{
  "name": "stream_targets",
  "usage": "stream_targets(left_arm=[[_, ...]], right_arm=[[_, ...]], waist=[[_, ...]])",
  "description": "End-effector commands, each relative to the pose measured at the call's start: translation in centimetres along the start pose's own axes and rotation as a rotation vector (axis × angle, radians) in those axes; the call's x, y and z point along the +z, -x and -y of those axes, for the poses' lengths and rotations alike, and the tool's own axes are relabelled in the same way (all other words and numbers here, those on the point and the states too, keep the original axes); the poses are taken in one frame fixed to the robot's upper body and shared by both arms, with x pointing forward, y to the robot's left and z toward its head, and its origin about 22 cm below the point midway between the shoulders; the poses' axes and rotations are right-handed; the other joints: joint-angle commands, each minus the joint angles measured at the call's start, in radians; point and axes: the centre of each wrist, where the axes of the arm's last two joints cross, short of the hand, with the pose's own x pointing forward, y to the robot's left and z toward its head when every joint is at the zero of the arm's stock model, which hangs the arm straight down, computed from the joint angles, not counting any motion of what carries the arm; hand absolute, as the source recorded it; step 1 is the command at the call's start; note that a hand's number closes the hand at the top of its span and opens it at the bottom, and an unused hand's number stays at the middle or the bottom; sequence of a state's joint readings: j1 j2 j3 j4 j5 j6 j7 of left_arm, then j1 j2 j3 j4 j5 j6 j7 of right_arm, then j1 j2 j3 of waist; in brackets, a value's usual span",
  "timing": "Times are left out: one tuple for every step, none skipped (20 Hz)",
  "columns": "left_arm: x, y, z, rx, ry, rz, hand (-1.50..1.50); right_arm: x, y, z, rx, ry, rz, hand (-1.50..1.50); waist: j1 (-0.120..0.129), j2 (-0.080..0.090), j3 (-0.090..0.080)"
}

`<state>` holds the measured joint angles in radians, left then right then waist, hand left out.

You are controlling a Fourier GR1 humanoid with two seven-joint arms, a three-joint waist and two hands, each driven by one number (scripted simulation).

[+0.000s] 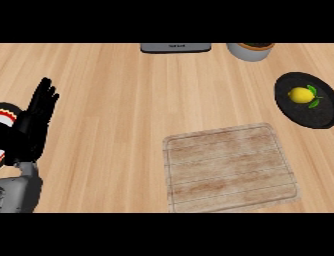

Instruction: Pick the lemon from the cutting board and place it in the pan

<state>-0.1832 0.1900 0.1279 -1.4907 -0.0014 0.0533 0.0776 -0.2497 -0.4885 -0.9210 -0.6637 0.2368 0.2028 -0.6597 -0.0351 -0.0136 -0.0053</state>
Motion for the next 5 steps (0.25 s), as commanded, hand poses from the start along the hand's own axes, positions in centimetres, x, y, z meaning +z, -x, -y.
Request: stream_targets(left_arm=[[-0.7, -0.4, 0.7, -0.006, 0.0, 0.012, 0.0], [1.0, 0.0, 0.7, 0.006, 0.003, 0.003, 0.0], [0.1, 0.5, -0.5, 0.02, -0.002, 0.003, 0.0], [-1.1, -0.4, -1.2, 0.008, -0.005, 0.007, 0.0], [-1.2, -1.4, -0.6, 0.013, -0.005, 0.02, 0.0]], right_arm=[[2.1, -0.9, -0.3, 0.0, -0.037, -0.001, -1.5], [2.8, -1.4, 0.5, 0.02, -0.017, -0.021, -1.5], [3.0, -2.0, -0.7, 0.041, -0.037, -0.017, -1.5], [3.6, -3.0, 0.7, 0.062, -0.023, -0.023, -1.5], [4.6, -3.6, 0.3, 0.055, -0.024, -0.018, -1.5]], waist=[[-0.004, 0.002, -0.001], [0.005, 0.001, 0.0], [0.0, 0.003, -0.001], [0.002, 0.006, 0.0], [0.01, 0.007, 0.002]])
